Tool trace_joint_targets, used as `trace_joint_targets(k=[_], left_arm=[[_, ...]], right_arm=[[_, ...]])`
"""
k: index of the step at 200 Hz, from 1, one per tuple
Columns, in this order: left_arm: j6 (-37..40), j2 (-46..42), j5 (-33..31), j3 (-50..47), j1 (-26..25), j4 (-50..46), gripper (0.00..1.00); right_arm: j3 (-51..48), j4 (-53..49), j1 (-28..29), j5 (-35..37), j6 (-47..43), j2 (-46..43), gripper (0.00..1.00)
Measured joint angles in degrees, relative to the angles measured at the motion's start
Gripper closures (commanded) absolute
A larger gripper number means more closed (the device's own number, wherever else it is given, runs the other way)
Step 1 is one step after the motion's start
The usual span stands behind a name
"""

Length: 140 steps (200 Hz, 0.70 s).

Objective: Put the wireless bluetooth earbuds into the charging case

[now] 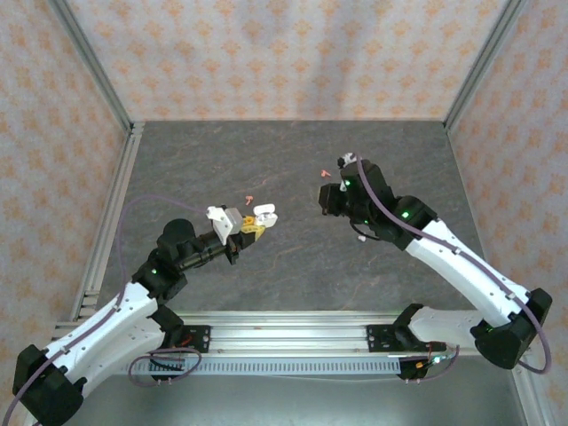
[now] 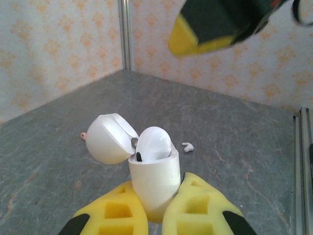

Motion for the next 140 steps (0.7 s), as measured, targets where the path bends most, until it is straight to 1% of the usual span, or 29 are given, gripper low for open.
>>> trace_joint_targets(k=[35,51,60,77,92,140], left_arm=[[0.98,-0.11,1.29,-0.04,-0.2,-0.76,1.0],[1.03,-0.68,1.25,-0.76,-0.39,-0.59,1.0],[1.01,-1.09,1.01,-1.33,-0.63,-0.57,1.0],[1.16,-1.84,0.37,-1.79,-0.74,-0.9,1.0],[2.34,-2.56,-0.72,-1.73,-0.74,-1.66,1.0],[5.18,-2.75,-3.04,1.01,-0.74,-5.01,1.0]], right_arm=[[-10.38,-3.06,-2.19,0.57,5.79,0.13,0.79],[-13.9,-4.15,-4.94,0.28,6.88,0.11,0.78],[-15.61,-4.59,-7.48,-0.33,6.88,0.07,0.78],[-17.84,-4.96,-12.57,-1.01,6.58,0.07,0.79],[-19.26,-4.94,-15.74,-1.84,6.1,0.44,0.8],[-22.64,-4.46,-20.09,-5.31,4.26,6.82,0.82]])
